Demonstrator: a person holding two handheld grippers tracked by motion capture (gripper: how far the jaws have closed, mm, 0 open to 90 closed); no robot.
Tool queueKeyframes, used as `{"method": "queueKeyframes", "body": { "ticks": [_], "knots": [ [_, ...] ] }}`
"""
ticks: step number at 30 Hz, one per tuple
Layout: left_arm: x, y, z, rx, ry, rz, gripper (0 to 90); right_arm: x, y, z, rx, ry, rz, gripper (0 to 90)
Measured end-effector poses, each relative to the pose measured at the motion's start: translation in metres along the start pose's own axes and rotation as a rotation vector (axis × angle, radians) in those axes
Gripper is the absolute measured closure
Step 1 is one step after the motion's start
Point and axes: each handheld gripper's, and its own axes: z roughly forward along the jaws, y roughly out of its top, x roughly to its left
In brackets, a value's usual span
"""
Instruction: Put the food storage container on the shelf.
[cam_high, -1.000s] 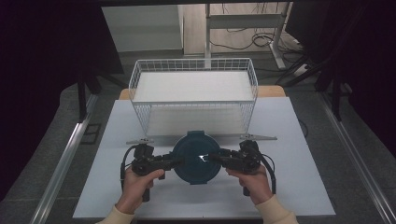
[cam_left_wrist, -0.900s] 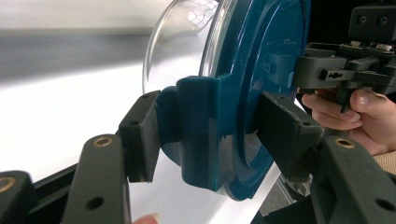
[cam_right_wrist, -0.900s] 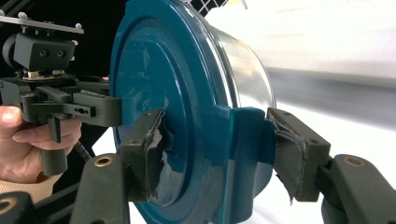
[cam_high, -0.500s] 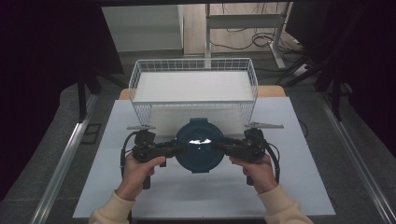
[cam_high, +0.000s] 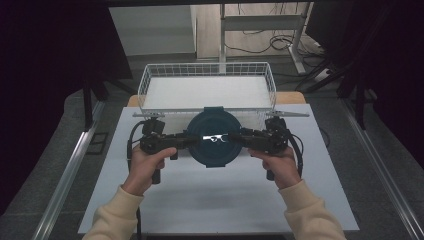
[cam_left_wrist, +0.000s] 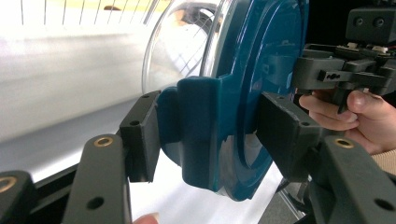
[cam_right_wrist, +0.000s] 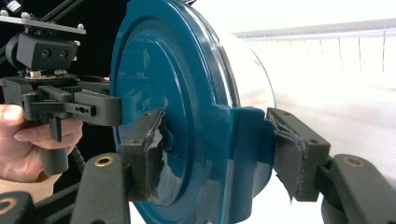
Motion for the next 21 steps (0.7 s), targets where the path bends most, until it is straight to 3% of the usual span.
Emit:
{"method": "queueKeyframes", "body": {
  "ticks": [14,21],
  "knots": [
    [-0.002,0.031,-0.006,-0.014,0.005,0.023,42.7,0.002,0.031,0.001,-0.018,0.003,-0.01,39.6],
    [0.001,0.05,-0.004,-0.017,-0.003,0.011,42.2,0.002,0.049,0.003,-0.012,-0.013,-0.002,39.5]
  ]
}}
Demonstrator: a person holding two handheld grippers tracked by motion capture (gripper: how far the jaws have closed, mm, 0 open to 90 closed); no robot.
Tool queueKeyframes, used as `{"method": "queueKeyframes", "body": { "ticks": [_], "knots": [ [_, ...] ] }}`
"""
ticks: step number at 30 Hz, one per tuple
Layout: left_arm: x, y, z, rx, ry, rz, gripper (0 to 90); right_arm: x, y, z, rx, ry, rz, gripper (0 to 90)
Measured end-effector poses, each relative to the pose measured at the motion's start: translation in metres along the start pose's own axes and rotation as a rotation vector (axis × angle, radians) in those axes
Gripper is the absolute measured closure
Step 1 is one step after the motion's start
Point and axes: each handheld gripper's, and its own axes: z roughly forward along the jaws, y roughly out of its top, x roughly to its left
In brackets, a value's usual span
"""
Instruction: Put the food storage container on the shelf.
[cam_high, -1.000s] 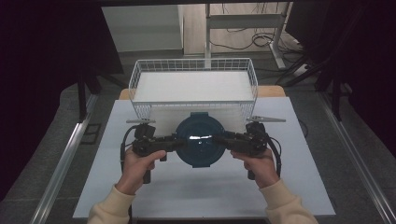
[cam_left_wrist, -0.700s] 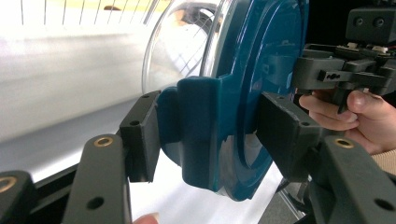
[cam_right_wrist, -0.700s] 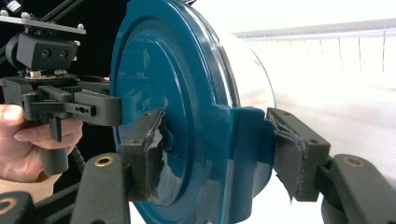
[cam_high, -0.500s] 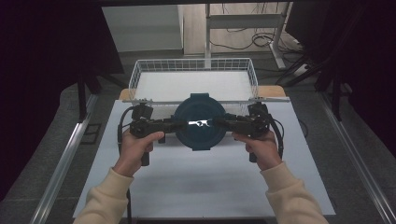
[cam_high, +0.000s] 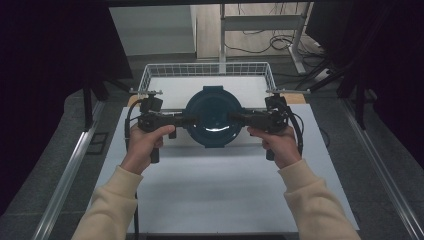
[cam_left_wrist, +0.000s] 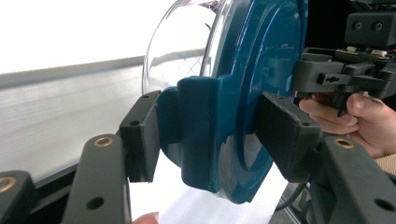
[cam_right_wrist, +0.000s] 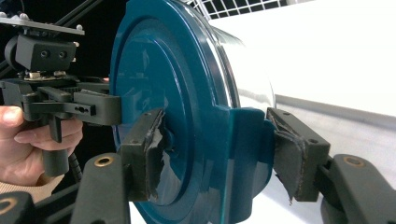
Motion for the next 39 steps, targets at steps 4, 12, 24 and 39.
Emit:
{"method": "queueKeyframes", "body": {
  "ticks": [4,12,24,39],
  "knots": [
    [0.002,0.013,0.0,-0.002,-0.011,0.003,42.2,0.0,0.012,0.0,0.002,-0.006,-0.005,39.6],
    [0.008,0.032,-0.002,-0.031,-0.037,-0.015,42.2,0.004,0.042,0.002,0.023,-0.031,-0.036,39.5],
    [0.02,0.06,-0.001,-0.038,-0.044,-0.015,42.3,-0.001,0.074,0.015,0.035,-0.036,-0.048,39.5],
    [0.054,0.085,0.021,0.008,-0.036,-0.076,42.0,-0.037,0.094,0.043,0.072,-0.035,0.03,39.3]
  ]
}}
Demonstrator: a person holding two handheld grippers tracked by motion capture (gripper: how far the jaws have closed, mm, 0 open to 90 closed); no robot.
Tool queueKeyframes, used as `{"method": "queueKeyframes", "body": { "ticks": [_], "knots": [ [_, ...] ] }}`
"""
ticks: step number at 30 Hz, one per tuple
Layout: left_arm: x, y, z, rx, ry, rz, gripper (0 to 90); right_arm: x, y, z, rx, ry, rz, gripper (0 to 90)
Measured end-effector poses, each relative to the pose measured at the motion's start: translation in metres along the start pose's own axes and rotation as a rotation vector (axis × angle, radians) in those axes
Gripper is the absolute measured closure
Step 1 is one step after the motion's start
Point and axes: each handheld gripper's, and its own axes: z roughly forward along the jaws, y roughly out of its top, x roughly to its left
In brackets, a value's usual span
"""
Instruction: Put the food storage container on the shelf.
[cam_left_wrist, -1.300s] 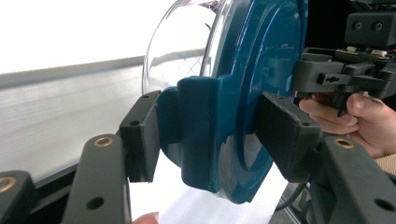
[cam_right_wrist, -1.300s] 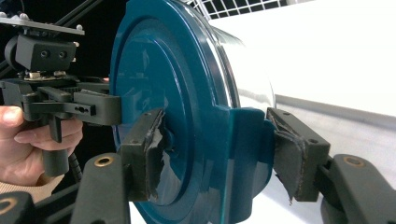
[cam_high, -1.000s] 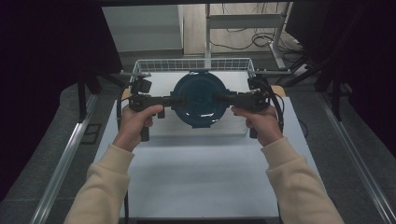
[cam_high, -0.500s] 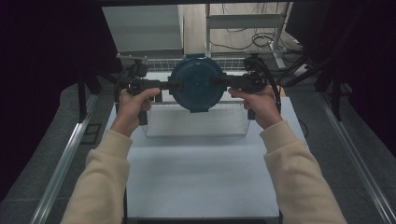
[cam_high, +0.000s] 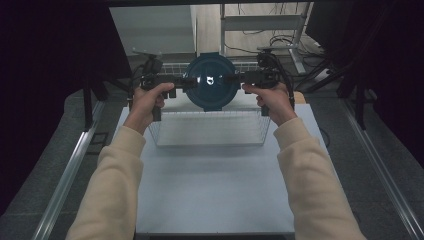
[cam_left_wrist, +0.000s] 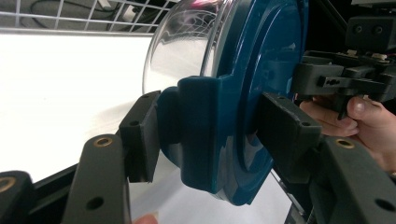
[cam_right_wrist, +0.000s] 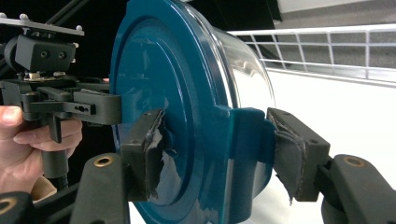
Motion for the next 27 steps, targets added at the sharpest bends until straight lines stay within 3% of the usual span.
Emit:
{"method": "queueKeyframes", "body": {
  "ticks": [2,4,9,16,20,24,27],
  "knots": [
    [0.01,0.002,0.008,0.002,-0.008,-0.036,41.4,-0.005,0.0,0.004,0.018,-0.013,0.021,39.2],
    [0.01,0.003,0.009,-0.006,-0.01,-0.046,41.8,-0.008,-0.001,0.005,0.007,-0.007,0.042,39.1],
    [0.019,0.007,0.018,-0.043,-0.025,-0.124,41.4,-0.02,0.002,0.01,0.003,-0.004,0.141,38.5],
    [0.031,0.01,0.026,-0.03,-0.05,-0.196,38.5,-0.032,0.006,0.017,-0.003,-0.009,0.24,37.1],
    [0.038,0.009,0.031,-0.024,-0.059,-0.231,35.1,-0.041,0.004,0.024,0.016,0.007,0.294,33.9],
    [0.041,0.008,0.033,-0.032,-0.066,-0.241,34.6,-0.047,0.001,0.027,0.006,0.023,0.333,33.7],
    [0.042,0.008,0.033,-0.035,-0.067,-0.238,34.3,-0.048,-0.001,0.027,-0.004,0.027,0.336,33.7]
  ]
}}
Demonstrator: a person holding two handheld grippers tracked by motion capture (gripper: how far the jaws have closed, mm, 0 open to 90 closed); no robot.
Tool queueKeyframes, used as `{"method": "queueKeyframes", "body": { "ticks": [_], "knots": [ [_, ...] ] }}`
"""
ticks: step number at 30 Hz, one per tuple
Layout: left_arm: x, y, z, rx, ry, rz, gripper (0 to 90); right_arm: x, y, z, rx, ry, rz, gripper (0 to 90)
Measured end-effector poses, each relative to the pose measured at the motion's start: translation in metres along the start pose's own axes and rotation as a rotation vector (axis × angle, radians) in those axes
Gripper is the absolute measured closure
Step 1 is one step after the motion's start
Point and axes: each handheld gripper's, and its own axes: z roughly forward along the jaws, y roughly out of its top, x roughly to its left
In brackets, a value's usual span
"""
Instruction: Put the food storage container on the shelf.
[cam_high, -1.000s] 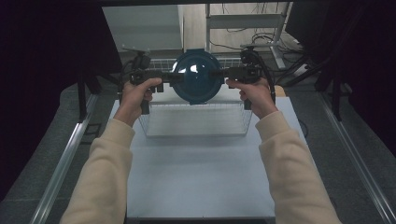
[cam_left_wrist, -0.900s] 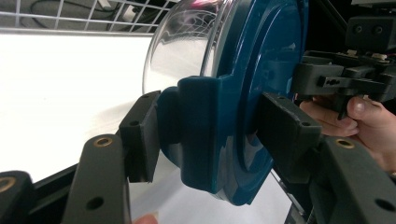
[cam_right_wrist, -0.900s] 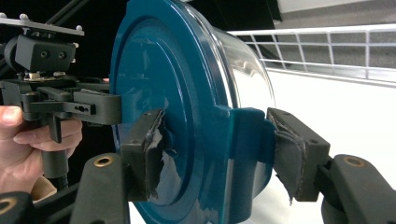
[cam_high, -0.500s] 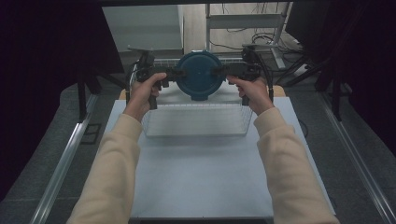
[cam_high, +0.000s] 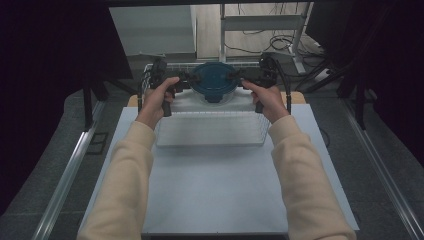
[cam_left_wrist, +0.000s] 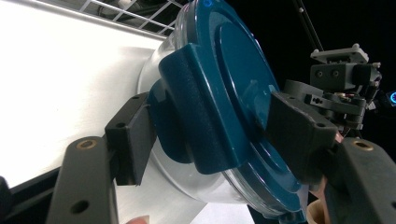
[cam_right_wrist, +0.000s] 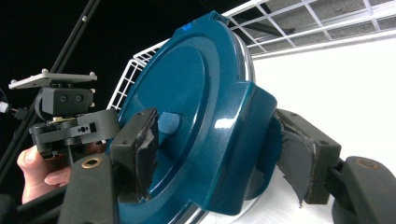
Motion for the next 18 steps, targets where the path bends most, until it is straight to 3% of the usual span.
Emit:
{"method": "queueKeyframes", "body": {
  "ticks": [5,8,11,16,18],
  "knots": [
    [-0.001,-0.001,0.001,-0.005,0.008,0.023,31.7,0.0,-0.003,0.0,-0.016,0.006,0.004,33.1],
    [-0.008,-0.003,0.0,-0.039,0.069,0.078,25.2,0.004,-0.006,0.001,-0.028,-0.009,-0.019,18.6],
    [-0.013,-0.004,-0.004,-0.076,0.098,0.091,20.7,0.012,-0.006,-0.003,-0.076,-0.014,-0.024,12.9],
    [-0.019,-0.006,-0.011,-0.094,0.126,0.125,18.8,0.019,-0.006,-0.009,-0.116,-0.059,-0.08,11.2],
    [-0.023,-0.008,-0.019,-0.091,0.135,0.16,18.6,0.02,-0.007,-0.013,-0.122,-0.085,-0.131,11.2]
  ]
}}
